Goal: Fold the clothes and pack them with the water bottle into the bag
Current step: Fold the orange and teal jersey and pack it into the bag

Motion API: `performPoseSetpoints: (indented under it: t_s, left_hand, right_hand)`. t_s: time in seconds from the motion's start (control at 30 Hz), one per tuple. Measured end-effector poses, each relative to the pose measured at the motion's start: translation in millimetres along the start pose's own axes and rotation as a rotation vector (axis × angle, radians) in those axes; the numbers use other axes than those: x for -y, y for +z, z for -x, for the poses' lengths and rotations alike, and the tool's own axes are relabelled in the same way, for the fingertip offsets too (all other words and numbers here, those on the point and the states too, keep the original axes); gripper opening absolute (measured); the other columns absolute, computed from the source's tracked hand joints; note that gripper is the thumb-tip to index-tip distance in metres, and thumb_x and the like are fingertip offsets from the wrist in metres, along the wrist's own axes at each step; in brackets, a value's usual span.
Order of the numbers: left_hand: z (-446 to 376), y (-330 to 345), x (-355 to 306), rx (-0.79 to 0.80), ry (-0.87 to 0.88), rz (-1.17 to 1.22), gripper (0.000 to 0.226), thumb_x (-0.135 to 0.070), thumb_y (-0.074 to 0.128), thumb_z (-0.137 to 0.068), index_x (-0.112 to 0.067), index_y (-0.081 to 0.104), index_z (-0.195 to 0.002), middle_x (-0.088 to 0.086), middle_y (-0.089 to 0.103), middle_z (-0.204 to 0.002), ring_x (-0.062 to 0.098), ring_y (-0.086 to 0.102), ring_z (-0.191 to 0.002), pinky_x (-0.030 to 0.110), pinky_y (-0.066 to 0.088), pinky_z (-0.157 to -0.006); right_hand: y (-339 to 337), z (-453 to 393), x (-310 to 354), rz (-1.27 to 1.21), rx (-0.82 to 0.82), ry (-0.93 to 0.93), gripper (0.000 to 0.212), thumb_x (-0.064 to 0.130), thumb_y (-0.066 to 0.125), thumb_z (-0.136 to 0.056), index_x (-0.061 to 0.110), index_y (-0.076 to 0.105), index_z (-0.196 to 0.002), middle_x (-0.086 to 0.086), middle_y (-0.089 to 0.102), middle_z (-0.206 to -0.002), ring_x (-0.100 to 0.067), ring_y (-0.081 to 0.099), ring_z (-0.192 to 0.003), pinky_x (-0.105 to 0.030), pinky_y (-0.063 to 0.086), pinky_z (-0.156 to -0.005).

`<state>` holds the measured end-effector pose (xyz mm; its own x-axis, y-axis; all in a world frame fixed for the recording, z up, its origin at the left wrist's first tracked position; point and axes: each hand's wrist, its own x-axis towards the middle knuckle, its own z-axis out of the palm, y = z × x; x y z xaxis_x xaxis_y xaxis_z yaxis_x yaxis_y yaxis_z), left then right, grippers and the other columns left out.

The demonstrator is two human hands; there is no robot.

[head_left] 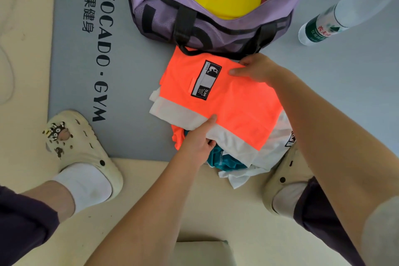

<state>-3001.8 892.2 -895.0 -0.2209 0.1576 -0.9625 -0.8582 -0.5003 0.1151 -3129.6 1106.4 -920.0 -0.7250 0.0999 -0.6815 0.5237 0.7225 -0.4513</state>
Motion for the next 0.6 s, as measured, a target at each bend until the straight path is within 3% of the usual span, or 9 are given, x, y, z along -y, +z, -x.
performPoseSetpoints:
  t_s: [0.07,0.17,0.3,0.4,0.5,0.57,0.6]
  left_hand:
    - [1.8,-8.0,0.6,0.035,0.067,0.002,0.050,-0.010,0.077,-0.081,-0.023,0.059,-0.126,0.002,0.068,-0.124,0.020,0.065,-0.113,0.036,0.050,-0.095]
    - [7.4,-16.7,-2.5,0.088,0.185,-0.016,0.072,-0.015,0.079,-0.074,-0.022,0.050,-0.140,0.005,0.064,-0.131,0.024,0.062,-0.120,0.043,0.050,-0.100]
    - [21.5,-18.7,-14.3,0.201,0.258,-0.045,0.050,-0.018,0.072,-0.076,-0.020,0.062,-0.125,0.005,0.067,-0.127,0.023,0.063,-0.117,0.040,0.052,-0.093]
    - [28.8,-20.6,-16.2,0.275,0.240,-0.019,0.056,-0.017,0.069,-0.078,-0.016,0.057,-0.133,0.009,0.064,-0.131,0.025,0.061,-0.120,0.042,0.050,-0.097]
    - [34.6,-20.8,-13.6,0.309,0.188,0.017,0.061,-0.012,0.069,-0.082,-0.014,0.051,-0.140,0.014,0.060,-0.135,0.030,0.059,-0.123,0.047,0.049,-0.099]
    - [36.4,-17.3,-10.4,0.292,0.191,0.026,0.046,-0.004,0.068,-0.086,-0.017,0.062,-0.130,0.015,0.063,-0.130,0.031,0.062,-0.119,0.050,0.049,-0.100]
    - [38.5,-14.7,-9.5,0.291,0.202,0.009,0.034,-0.001,0.068,-0.086,-0.020,0.072,-0.114,0.014,0.068,-0.124,0.030,0.065,-0.114,0.050,0.050,-0.098]
  right_hand:
    - [-9.0,8.9,2.1,-0.103,0.020,-0.001,0.044,0.044,0.077,-0.079,0.006,0.071,-0.101,-0.013,0.064,-0.088,-0.014,0.057,-0.080,-0.025,0.043,-0.071]
    - [-23.3,32.4,4.4,-0.344,0.113,-0.002,0.029,0.040,0.077,-0.080,0.017,0.074,-0.097,-0.003,0.074,-0.097,-0.014,0.070,-0.081,-0.023,0.057,-0.072]
    - [-31.1,66.9,2.5,-0.613,0.243,-0.001,0.051,0.032,0.069,-0.084,-0.003,0.061,-0.120,-0.025,0.064,-0.122,-0.034,0.063,-0.105,-0.049,0.050,-0.099]
    - [-29.4,88.7,4.5,-0.664,0.237,0.000,0.040,0.031,0.063,-0.088,0.004,0.061,-0.117,-0.022,0.065,-0.118,-0.032,0.062,-0.104,-0.050,0.049,-0.099]
    - [-24.1,108.7,2.3,-0.712,0.181,0.049,0.037,0.025,0.056,-0.097,-0.001,0.057,-0.124,-0.024,0.063,-0.119,-0.033,0.059,-0.105,-0.052,0.046,-0.101]
    - [-22.5,121.1,-1.5,-0.733,0.132,0.101,0.042,0.023,0.055,-0.098,-0.007,0.053,-0.127,-0.028,0.060,-0.123,-0.034,0.058,-0.106,-0.054,0.045,-0.103]
    - [-23.0,127.8,-2.7,-0.748,0.113,0.121,0.043,0.023,0.056,-0.097,-0.008,0.054,-0.128,-0.028,0.061,-0.125,-0.033,0.060,-0.105,-0.053,0.046,-0.102]
